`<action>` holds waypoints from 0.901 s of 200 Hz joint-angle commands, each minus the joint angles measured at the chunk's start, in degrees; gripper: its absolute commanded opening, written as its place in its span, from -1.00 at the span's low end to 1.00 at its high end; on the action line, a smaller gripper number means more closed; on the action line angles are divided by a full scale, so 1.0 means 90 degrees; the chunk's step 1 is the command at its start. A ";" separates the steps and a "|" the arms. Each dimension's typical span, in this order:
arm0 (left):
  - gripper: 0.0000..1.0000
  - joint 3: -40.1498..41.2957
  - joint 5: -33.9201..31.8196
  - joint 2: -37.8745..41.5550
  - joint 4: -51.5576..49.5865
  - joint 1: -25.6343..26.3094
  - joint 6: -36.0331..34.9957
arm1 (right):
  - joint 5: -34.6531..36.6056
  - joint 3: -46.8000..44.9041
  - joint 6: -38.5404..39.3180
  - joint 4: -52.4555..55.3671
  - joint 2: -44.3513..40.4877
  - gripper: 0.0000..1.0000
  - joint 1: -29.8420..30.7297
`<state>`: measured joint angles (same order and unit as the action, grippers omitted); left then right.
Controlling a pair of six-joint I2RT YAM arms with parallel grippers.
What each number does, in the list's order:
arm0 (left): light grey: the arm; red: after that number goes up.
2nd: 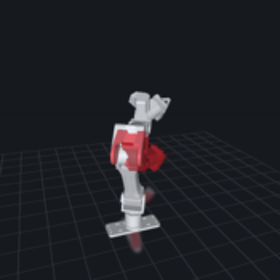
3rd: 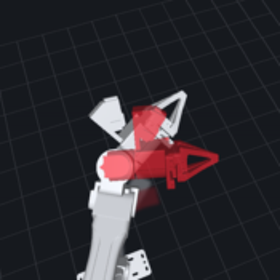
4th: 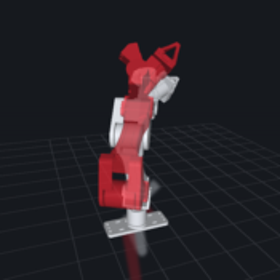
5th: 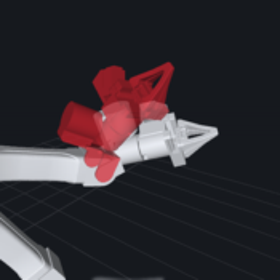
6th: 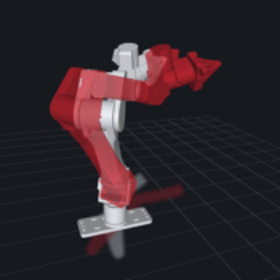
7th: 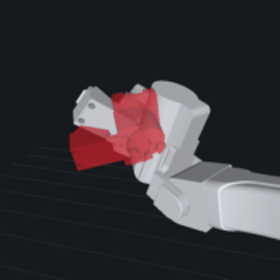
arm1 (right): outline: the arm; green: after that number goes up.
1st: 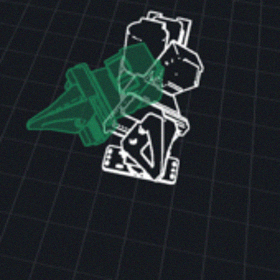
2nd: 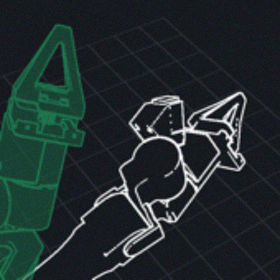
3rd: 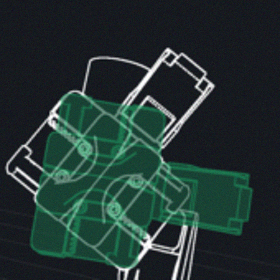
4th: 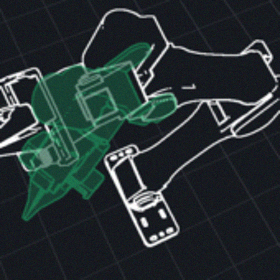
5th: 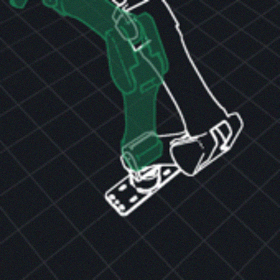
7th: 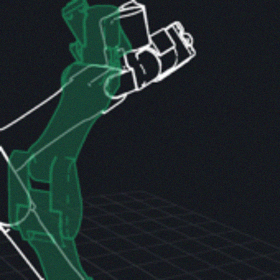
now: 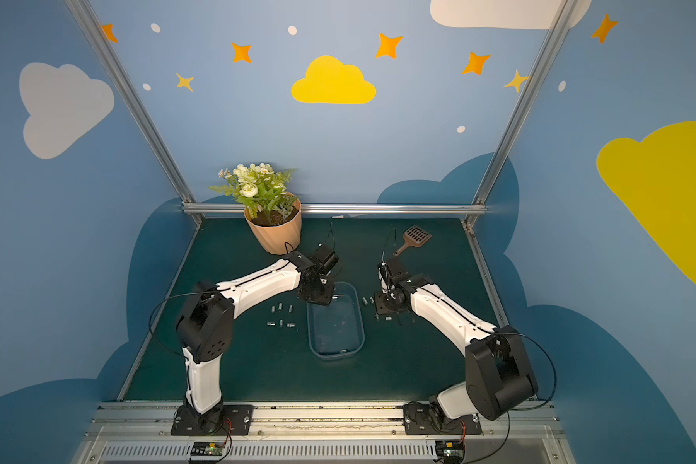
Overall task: Take out the socket from the storage box
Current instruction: Pick up the socket head from the storage box.
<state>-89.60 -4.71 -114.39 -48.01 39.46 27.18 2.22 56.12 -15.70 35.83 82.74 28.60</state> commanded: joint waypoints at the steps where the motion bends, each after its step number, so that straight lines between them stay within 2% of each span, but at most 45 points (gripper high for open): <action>1: -0.04 -0.0339 -0.0123 -0.0268 -0.0398 0.0039 -0.0068 | -0.0066 -0.0120 -0.0067 0.0094 -0.0182 -0.44 -0.0032; 43: -0.04 -0.0862 -0.0394 -0.0813 -0.0720 0.0083 -0.0044 | -0.0107 -0.0224 -0.0129 0.0028 -0.0208 -0.44 -0.0042; 94: -0.03 -0.1058 -0.0611 -0.1200 -0.0892 0.0076 0.0151 | -0.0139 -0.0290 -0.0150 -0.0012 -0.0190 -0.44 -0.0052; 180: -0.02 -0.1215 -0.0962 -0.1402 -0.0953 0.0071 0.0192 | -0.0159 -0.0386 -0.0203 -0.0056 -0.0219 -0.44 -0.0061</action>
<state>-99.02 -11.46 -125.80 -54.92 40.16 28.56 1.21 53.15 -16.78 35.42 82.32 28.29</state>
